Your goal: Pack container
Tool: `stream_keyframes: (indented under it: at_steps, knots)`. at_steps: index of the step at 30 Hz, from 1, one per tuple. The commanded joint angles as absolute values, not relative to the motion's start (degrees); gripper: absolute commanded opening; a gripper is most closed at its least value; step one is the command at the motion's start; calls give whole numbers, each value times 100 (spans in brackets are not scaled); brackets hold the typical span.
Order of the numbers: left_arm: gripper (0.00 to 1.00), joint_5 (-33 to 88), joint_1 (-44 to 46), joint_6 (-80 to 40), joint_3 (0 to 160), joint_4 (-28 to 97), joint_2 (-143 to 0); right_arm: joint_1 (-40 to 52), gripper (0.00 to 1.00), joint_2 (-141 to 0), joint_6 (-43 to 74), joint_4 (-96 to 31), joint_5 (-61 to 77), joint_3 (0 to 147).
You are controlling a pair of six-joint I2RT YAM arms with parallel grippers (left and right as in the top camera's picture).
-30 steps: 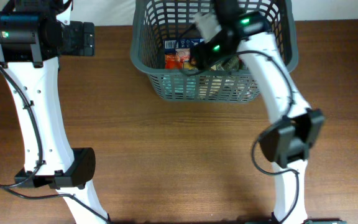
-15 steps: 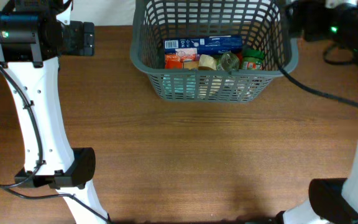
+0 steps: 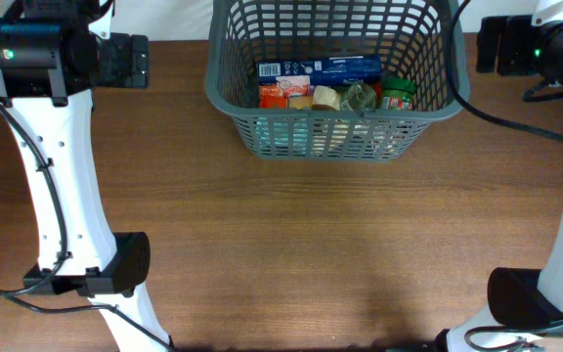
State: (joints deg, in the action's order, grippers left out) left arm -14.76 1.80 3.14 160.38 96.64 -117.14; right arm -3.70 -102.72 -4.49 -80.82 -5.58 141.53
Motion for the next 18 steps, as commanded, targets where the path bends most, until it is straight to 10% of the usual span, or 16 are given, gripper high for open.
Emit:
stream_keyframes:
  at_steps: [1, 18]
  knots:
    - [99, -1433, 169, 215, 16040, 9666, -11699, -373, 99, -10248, -399, -8082, -670, 14167]
    - [99, -1433, 169, 215, 16040, 9666, -11701, -609, 99, -8318, -397, -6331, 86, 12473]
